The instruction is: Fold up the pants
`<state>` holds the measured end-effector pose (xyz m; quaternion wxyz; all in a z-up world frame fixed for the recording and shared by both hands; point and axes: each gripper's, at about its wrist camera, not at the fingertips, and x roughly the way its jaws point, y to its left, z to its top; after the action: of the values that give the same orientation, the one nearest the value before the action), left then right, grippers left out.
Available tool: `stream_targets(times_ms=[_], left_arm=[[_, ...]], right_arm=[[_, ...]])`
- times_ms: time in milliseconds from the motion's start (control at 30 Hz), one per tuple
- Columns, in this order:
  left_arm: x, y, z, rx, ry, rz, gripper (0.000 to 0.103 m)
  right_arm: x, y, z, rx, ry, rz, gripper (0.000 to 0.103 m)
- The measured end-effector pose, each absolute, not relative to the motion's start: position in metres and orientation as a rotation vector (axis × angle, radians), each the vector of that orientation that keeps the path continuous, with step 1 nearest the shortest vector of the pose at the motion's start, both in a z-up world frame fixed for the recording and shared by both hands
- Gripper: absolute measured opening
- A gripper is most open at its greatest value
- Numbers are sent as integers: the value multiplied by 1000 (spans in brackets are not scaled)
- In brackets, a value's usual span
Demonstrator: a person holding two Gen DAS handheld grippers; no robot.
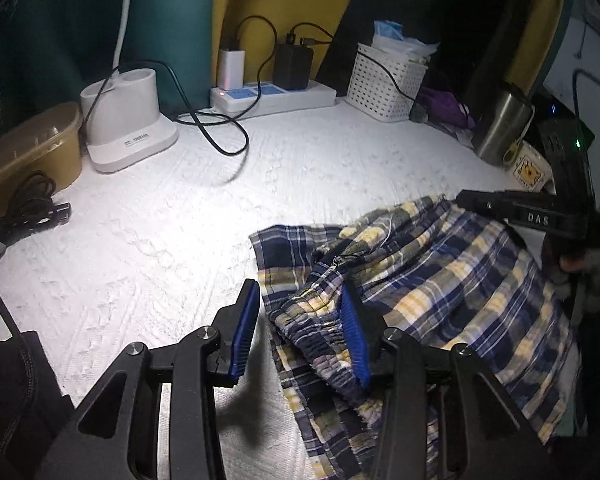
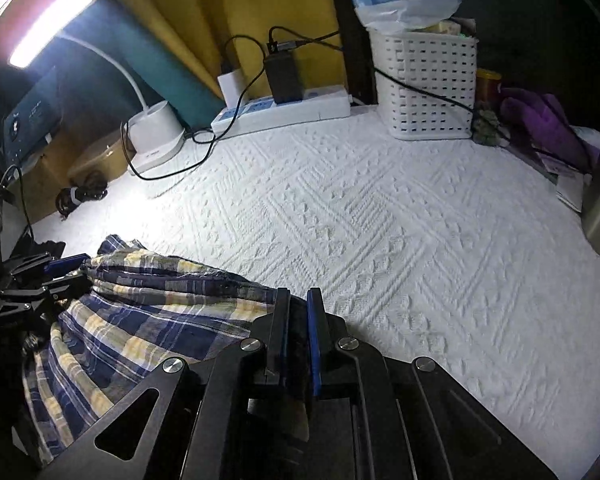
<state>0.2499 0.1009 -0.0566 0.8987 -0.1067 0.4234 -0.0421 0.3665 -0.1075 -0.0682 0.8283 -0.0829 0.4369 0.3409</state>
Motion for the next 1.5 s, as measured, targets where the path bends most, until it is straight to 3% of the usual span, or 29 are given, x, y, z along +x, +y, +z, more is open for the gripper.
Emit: stream_targets(times_ms=[267, 333, 367, 400, 933, 1233, 1367, 1500], left_arm=[[238, 98, -36, -247, 835, -75, 42], [234, 96, -29, -239, 812, -75, 45], [230, 93, -25, -232, 800, -83, 52], [228, 91, -24, -229, 795, -91, 58], [210, 60, -57, -58, 945, -41, 60], [208, 65, -41, -106, 908, -51, 60], [215, 64, -41, -122, 916, -49, 77], [224, 67, -48, -156, 939, -40, 77]], right_arm=[[333, -133, -44, -188, 854, 658, 11], [323, -139, -42, -195, 850, 647, 28], [318, -142, -43, -194, 852, 645, 57], [314, -144, -44, -192, 851, 645, 76], [267, -163, -76, -208, 868, 588, 76], [267, -173, -71, -174, 849, 600, 76], [270, -175, -66, -166, 833, 602, 77], [277, -178, -60, -163, 823, 596, 77]])
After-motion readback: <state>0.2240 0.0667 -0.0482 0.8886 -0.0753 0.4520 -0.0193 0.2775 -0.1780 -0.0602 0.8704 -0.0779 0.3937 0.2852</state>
